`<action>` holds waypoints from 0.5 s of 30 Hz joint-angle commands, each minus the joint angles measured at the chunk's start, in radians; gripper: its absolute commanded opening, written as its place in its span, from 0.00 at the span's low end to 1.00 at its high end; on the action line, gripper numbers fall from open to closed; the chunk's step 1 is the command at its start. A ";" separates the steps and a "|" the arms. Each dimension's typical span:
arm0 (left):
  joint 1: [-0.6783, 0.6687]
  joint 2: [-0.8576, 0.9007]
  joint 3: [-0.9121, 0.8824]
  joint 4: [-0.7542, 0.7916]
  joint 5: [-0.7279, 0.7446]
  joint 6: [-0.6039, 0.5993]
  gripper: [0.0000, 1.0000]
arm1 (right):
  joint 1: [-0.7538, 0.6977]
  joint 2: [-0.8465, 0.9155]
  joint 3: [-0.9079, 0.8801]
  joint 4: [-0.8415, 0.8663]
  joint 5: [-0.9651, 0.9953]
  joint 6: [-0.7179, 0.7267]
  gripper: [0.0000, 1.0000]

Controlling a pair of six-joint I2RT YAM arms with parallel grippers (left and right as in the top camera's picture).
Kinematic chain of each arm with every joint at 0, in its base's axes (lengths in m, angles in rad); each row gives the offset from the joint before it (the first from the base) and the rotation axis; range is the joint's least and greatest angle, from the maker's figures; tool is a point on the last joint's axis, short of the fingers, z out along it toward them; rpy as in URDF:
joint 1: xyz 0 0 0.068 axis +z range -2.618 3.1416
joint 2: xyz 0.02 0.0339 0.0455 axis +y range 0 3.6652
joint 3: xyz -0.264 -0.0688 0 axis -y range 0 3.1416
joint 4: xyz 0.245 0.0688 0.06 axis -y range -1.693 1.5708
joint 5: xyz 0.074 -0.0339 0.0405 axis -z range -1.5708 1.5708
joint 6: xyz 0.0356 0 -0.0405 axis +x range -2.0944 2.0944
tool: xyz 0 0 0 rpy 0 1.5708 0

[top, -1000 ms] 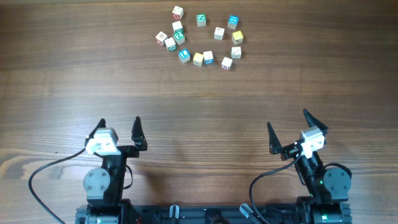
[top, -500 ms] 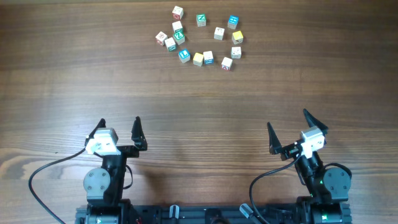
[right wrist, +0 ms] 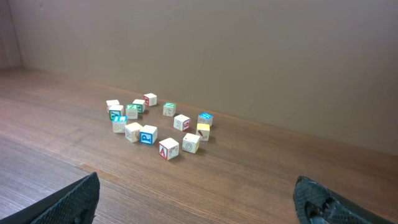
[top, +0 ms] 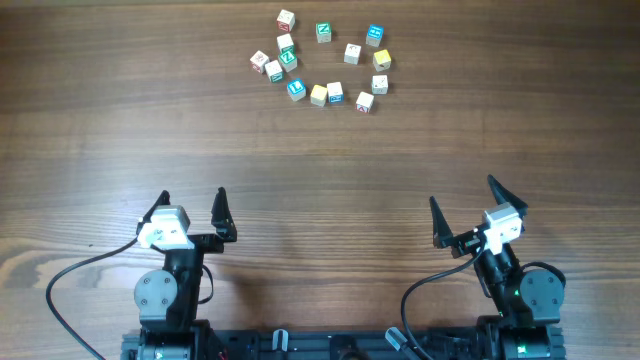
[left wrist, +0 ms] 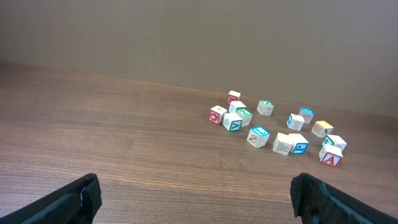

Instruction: Form a circle

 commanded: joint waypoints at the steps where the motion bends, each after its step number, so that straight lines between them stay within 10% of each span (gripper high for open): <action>1: -0.006 -0.009 -0.002 -0.007 0.008 0.020 1.00 | 0.002 -0.013 -0.001 0.003 0.003 -0.010 1.00; 15: -0.006 -0.009 -0.002 -0.003 0.008 0.021 1.00 | 0.002 -0.013 -0.001 0.003 0.003 -0.010 1.00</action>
